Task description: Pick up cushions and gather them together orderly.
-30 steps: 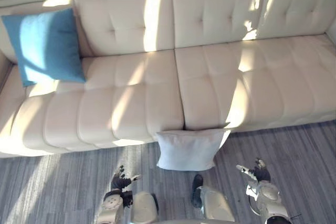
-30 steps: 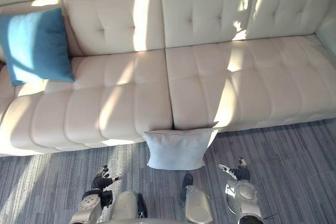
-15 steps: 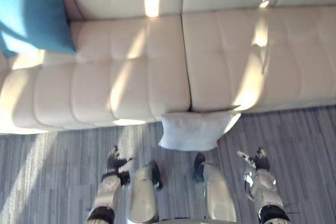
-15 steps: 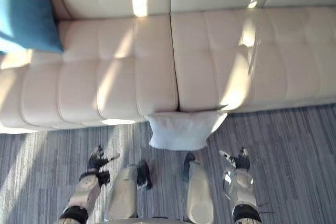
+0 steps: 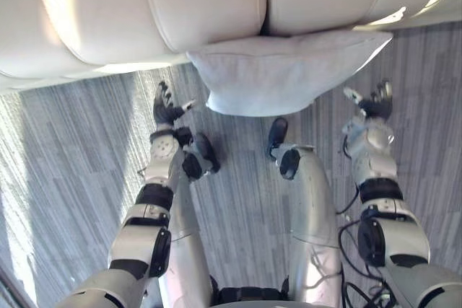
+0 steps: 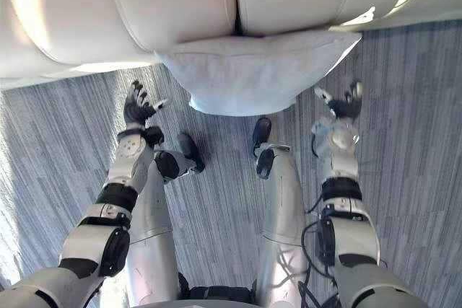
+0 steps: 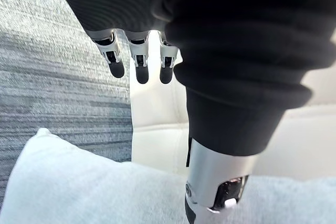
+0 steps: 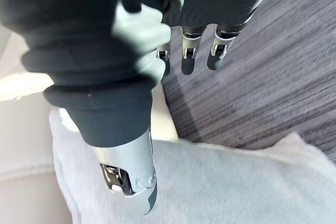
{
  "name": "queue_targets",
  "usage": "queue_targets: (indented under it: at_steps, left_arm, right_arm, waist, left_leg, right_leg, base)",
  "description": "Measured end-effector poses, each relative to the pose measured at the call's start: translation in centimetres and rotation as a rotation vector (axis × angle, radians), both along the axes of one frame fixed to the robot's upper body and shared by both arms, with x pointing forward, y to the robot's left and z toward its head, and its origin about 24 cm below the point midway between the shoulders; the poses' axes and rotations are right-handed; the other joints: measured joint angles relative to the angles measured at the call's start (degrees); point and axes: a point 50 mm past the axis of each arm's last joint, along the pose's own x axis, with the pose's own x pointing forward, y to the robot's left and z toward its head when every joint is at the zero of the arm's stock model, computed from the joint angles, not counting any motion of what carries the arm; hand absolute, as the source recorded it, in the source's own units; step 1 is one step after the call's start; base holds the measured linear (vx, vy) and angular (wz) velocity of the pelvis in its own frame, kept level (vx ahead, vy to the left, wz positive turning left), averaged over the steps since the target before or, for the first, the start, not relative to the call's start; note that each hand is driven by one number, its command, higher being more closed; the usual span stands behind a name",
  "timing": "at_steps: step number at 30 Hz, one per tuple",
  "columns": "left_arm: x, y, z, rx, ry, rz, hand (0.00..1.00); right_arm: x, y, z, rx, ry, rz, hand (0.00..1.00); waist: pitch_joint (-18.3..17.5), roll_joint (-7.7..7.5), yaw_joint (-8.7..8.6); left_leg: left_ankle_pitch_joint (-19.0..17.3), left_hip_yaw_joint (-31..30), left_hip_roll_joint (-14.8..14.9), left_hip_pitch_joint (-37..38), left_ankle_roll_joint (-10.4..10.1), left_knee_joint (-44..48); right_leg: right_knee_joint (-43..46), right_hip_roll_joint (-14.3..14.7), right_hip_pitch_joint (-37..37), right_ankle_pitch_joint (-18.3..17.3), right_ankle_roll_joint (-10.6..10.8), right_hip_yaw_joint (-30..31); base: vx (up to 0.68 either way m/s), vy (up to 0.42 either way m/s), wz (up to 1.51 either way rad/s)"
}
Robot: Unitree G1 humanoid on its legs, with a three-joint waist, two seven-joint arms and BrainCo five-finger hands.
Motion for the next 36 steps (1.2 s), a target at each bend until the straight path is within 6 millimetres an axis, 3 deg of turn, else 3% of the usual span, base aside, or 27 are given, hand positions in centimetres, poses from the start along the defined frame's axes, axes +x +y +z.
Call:
queue_targets:
  at_steps: [5,14,18,21,24,25,26,29,31,36]
  left_arm:
    - [0.2,-2.3,4.5,0.039,-0.140,-0.028,1.00]
    - [-1.1,-2.7,5.3,0.067,-0.204,0.016,1.00]
    - [-2.9,-2.6,3.4,0.045,-0.210,0.010,1.00]
    - [-4.4,-3.2,2.1,0.011,-0.227,-0.013,1.00]
    - [-6.2,-3.3,-0.8,-0.030,-0.172,-0.012,1.00]
    - [-7.4,-3.4,-2.9,-0.056,-0.114,-0.009,1.00]
    - [-8.5,-3.5,-4.5,-0.078,-0.073,-0.006,1.00]
    - [-10.4,-3.4,-6.5,-0.096,-0.018,0.003,1.00]
    - [-12.1,-3.0,-8.2,-0.091,0.034,0.005,1.00]
    - [-15.1,-1.9,-11.8,-0.073,0.156,0.024,1.00]
  right_arm:
    - [0.0,1.7,3.4,0.000,-0.109,0.007,1.00]
    - [-1.7,3.6,3.9,0.022,-0.212,0.044,1.00]
    - [-3.5,5.1,1.7,0.042,-0.240,0.095,1.00]
    - [-5.5,5.3,0.1,0.081,-0.282,0.101,1.00]
    - [-7.7,5.4,-2.5,0.100,-0.267,0.114,1.00]
    - [-8.7,5.4,-4.5,0.095,-0.219,0.124,1.00]
    - [-9.7,5.3,-5.7,0.064,-0.188,0.124,1.00]
    - [-11.7,5.2,-7.5,0.046,-0.142,0.145,1.00]
    - [-13.5,5.2,-8.8,0.014,-0.106,0.160,1.00]
    - [-14.5,5.3,-11.5,-0.024,-0.002,0.235,1.00]
  waist:
    - [0.0,0.02,-0.15]
    - [-0.1,0.10,-0.71]
    - [-0.2,0.09,-1.58]
    - [-1.2,0.14,-0.95]
    - [-2.4,0.09,-0.87]
    - [-7.0,0.16,-0.87]
    - [-8.8,0.49,-0.91]
    - [-10.0,0.55,-0.46]
    - [-13.0,0.58,-0.23]
    - [-18.1,1.47,-0.13]
  left_leg:
    - [0.3,-0.2,0.1,-4.0,0.1,0.8]
    - [0.9,-0.4,0.4,-2.6,-0.4,0.9]
    - [1.1,0.0,0.3,6.9,-0.9,-2.1]
    - [1.3,0.8,-0.1,14.9,-2.0,-7.0]
    - [2.3,1.9,-1.2,25.7,-3.0,-13.5]
    - [2.6,2.3,-1.9,27.5,-3.5,-16.0]
    - [3.3,2.4,-2.5,31.5,-4.1,-18.5]
    - [3.7,2.8,-3.3,40.6,-4.6,-23.4]
    - [4.6,3.2,-4.9,46.1,-5.0,-28.4]
    - [8.4,4.2,-8.4,56.4,-4.6,-41.5]
  right_leg:
    - [1.1,-0.1,-4.1,0.6,-1.0,0.0]
    - [1.8,0.0,-3.3,0.7,-1.1,-0.3]
    - [-1.1,0.5,6.3,0.2,-1.5,-0.6]
    - [-5.9,1.1,14.3,0.2,-1.6,-1.1]
    - [-11.2,0.9,24.8,0.3,-1.6,-2.1]
    - [-13.1,0.9,26.5,0.2,-1.5,-2.3]
    - [-15.1,0.8,30.4,0.3,-1.7,-2.7]
    - [-18.9,0.6,39.5,0.3,-1.7,-4.3]
    - [-22.9,0.0,44.9,0.2,-1.4,-5.3]
    - [-36.6,0.9,56.0,4.1,0.9,-6.3]
  base:
    - [-0.08,0.001,0.00]
    - [-0.05,0.009,0.00]
    - [-0.10,-0.013,0.01]
    - [-0.08,-0.052,-0.02]
    - [0.02,-0.079,0.13]
    - [0.15,-0.074,0.10]
    - [0.17,-0.038,0.12]
    - [0.20,-0.003,0.13]
    - [0.21,0.015,0.18]
    - [0.19,0.043,0.10]
